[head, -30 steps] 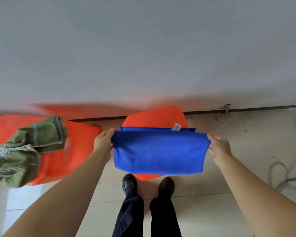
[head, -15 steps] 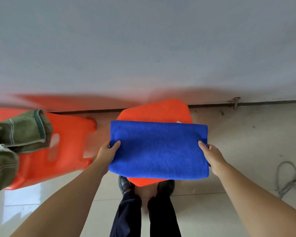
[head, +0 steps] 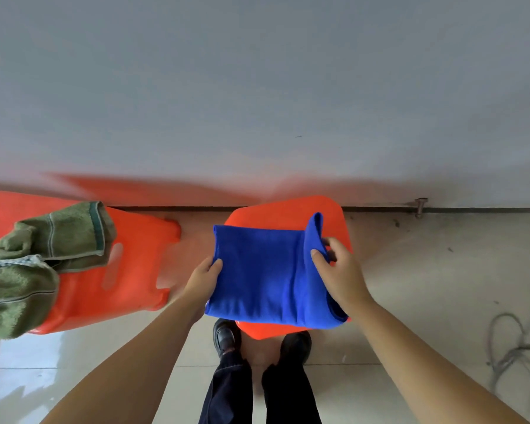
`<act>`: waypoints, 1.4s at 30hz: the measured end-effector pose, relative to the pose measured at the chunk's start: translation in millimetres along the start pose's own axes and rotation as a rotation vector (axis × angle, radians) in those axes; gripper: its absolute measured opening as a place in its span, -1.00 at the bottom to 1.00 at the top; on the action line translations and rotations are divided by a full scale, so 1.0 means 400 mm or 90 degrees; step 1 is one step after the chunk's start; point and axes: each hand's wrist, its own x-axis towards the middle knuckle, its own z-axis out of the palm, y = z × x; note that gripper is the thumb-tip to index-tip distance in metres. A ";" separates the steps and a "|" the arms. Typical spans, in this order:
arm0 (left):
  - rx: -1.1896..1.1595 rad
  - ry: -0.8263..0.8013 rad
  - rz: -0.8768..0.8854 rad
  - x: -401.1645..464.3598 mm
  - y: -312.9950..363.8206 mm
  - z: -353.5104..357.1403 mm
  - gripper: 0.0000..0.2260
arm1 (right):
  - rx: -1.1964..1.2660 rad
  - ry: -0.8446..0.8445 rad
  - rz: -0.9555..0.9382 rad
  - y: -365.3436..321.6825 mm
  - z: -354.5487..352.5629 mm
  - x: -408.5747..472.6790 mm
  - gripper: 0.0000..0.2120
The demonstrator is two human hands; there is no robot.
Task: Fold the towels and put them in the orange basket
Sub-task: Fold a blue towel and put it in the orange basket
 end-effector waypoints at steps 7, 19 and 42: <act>-0.166 -0.097 -0.142 0.027 -0.009 -0.059 -0.66 | -0.055 -0.067 0.004 -0.091 0.367 -0.005 -0.68; 0.133 -0.013 0.033 0.033 -0.016 -0.008 -0.65 | -0.003 0.152 0.042 0.036 0.233 0.011 -0.69; -0.020 -0.292 0.118 -0.419 0.413 0.033 -0.76 | 0.599 -0.193 0.251 -0.223 -0.230 -0.213 -0.68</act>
